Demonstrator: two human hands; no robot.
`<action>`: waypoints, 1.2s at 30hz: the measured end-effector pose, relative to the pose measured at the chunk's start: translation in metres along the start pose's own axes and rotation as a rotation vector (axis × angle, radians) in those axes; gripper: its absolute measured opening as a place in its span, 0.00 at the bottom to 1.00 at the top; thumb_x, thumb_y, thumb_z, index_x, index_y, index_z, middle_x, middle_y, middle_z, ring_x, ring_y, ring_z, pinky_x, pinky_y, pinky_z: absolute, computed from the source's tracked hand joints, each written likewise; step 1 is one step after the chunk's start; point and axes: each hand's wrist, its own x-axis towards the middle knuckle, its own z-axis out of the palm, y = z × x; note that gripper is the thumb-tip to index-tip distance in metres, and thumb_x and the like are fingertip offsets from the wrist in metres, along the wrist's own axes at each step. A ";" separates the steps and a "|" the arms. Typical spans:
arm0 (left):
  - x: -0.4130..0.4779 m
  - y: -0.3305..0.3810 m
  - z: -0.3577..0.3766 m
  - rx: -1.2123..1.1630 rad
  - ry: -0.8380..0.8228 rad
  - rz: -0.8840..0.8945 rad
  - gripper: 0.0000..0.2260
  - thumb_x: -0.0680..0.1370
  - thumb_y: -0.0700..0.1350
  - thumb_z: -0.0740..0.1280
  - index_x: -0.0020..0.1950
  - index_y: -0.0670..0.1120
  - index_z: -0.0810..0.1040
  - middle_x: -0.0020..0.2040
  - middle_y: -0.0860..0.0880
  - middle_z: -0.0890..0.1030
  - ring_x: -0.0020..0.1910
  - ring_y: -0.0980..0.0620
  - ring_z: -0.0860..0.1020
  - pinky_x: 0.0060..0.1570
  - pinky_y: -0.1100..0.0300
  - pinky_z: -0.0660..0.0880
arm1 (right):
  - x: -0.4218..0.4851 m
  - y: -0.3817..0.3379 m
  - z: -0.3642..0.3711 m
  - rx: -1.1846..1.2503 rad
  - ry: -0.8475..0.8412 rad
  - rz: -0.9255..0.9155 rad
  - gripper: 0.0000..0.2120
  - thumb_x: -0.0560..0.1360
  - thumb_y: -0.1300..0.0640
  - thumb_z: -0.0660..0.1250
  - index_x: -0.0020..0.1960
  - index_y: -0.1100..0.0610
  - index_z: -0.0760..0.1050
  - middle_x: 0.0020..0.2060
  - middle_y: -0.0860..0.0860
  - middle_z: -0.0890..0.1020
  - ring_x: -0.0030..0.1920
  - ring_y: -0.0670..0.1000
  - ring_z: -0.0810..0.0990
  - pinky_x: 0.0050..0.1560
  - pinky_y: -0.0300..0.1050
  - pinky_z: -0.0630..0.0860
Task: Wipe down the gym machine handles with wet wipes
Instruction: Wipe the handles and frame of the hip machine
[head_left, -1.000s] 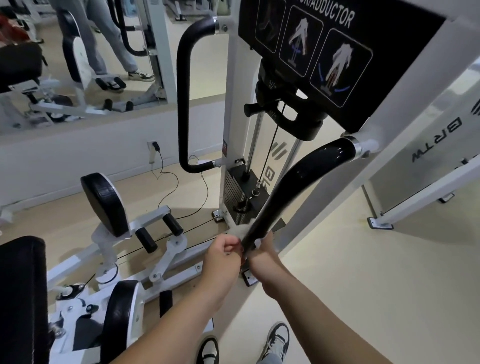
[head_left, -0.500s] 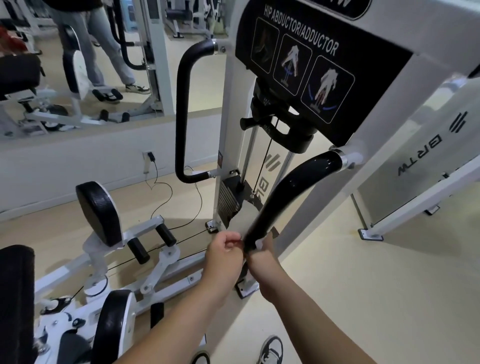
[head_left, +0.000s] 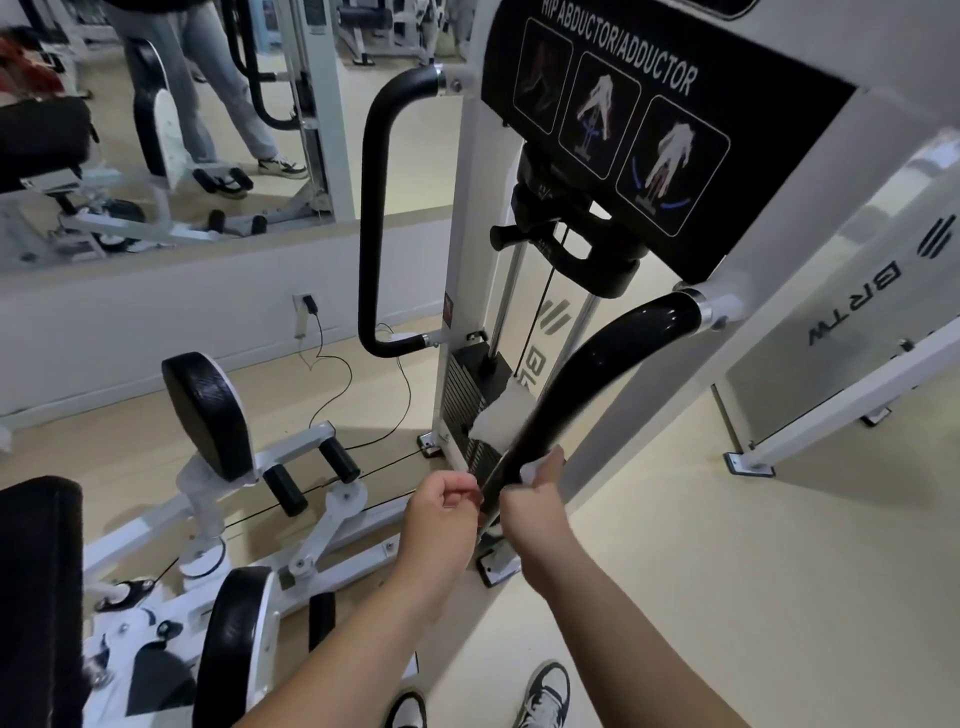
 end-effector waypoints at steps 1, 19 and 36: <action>-0.001 -0.002 -0.001 0.002 -0.003 -0.007 0.12 0.81 0.34 0.62 0.54 0.48 0.80 0.49 0.45 0.84 0.45 0.48 0.83 0.50 0.48 0.82 | 0.005 0.013 0.002 -0.033 -0.059 0.059 0.26 0.76 0.70 0.57 0.67 0.47 0.59 0.50 0.56 0.76 0.42 0.52 0.77 0.32 0.41 0.76; -0.001 -0.015 -0.005 0.004 -0.023 -0.026 0.11 0.80 0.33 0.63 0.52 0.48 0.81 0.45 0.46 0.85 0.39 0.53 0.81 0.44 0.53 0.80 | 0.023 0.035 -0.004 -0.115 -0.163 0.090 0.24 0.72 0.71 0.59 0.62 0.49 0.66 0.50 0.59 0.78 0.45 0.55 0.80 0.38 0.51 0.81; 0.004 -0.024 -0.008 0.094 -0.051 -0.058 0.10 0.82 0.36 0.63 0.54 0.50 0.80 0.48 0.46 0.85 0.47 0.48 0.84 0.52 0.44 0.82 | 0.030 0.041 -0.006 -0.056 -0.159 0.025 0.24 0.75 0.74 0.58 0.65 0.54 0.69 0.47 0.54 0.80 0.48 0.55 0.81 0.40 0.42 0.79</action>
